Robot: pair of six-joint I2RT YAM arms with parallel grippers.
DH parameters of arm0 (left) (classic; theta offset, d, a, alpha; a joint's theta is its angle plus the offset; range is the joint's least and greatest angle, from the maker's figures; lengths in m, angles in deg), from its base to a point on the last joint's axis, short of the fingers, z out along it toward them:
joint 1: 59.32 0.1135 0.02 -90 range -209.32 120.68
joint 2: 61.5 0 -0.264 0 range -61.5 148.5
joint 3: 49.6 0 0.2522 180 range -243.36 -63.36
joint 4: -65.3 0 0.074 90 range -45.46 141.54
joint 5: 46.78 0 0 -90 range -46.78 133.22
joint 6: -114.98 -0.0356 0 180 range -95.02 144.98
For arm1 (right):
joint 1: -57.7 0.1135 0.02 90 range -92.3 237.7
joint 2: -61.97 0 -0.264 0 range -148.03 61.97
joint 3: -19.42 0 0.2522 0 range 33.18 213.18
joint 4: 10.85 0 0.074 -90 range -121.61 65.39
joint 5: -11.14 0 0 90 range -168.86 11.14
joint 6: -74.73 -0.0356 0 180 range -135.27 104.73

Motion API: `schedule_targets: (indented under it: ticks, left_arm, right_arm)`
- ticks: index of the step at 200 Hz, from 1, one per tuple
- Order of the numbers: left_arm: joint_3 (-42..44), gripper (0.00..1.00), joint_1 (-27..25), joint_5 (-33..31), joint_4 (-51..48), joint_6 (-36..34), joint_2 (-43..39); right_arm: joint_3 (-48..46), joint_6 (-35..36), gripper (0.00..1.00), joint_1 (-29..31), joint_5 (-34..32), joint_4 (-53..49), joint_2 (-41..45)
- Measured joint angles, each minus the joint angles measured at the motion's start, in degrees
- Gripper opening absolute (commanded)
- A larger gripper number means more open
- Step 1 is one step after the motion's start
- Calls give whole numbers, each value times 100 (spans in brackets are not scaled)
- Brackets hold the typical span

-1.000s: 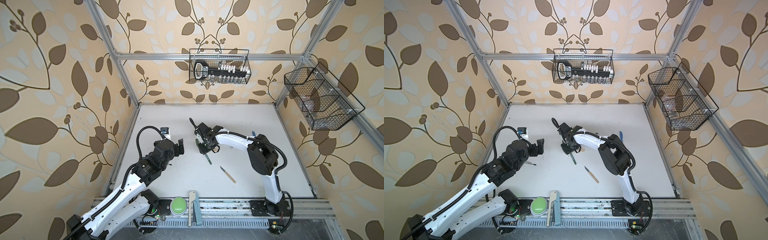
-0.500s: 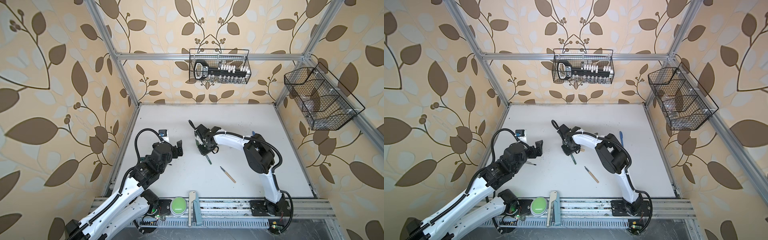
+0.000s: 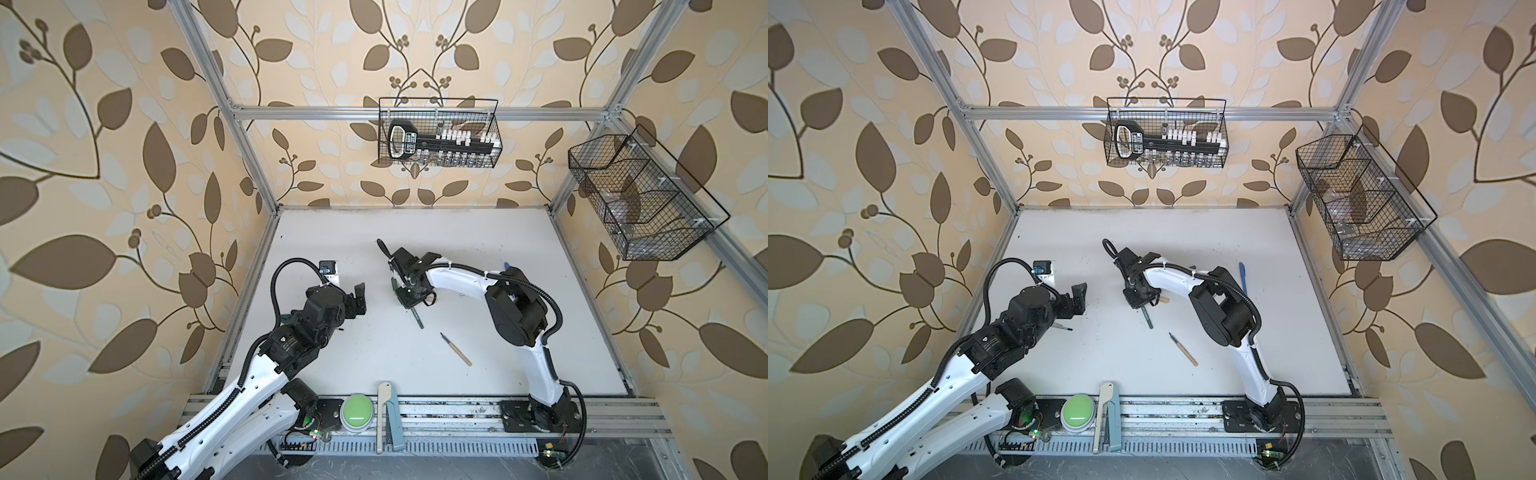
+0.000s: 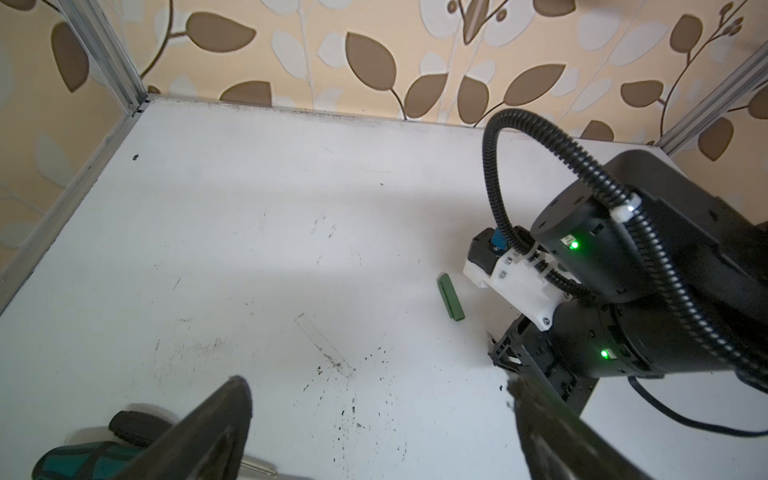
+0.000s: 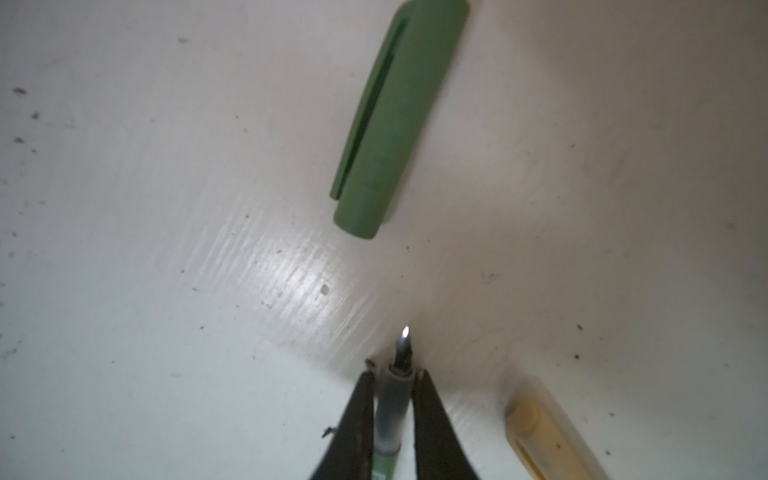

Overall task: Insert the pens into the pen caps
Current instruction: 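Lift the green fountain pen with the right gripper, then bring the pen to the left gripper while the left gripper closes on its barrel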

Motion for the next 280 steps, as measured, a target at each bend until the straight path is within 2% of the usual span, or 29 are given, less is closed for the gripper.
schedule_targets:
  ticks: [13,61,103,160,213,242,280]
  left_arm:
    - [0,99,0,17,-4,-9,28]
    - [0,99,0,286,-11,-15,197]
    - [247,99,0,931,240,11,369]
    - [1202,99,0,2356,1893,354,1067]
    - [1355,99,-2,3250,3541,706,2184]
    - [1353,88,-7,3622,4240,925,2734]
    - [1250,71,-7,3928,4474,977,3185]
  right_arm:
    - [0,-9,8,-13,66,15,0]
    - [-125,-11,6,-101,378,313,48]
    - [-1211,-177,0,-363,1073,1276,761]
    - [-2903,-999,0,-732,2044,3602,2339]
    - [-3786,-1849,0,-892,2610,5209,2529]
    - [-4035,-2157,0,-885,2780,5744,2562]
    - [-4245,-2323,0,-885,2874,6201,2820]
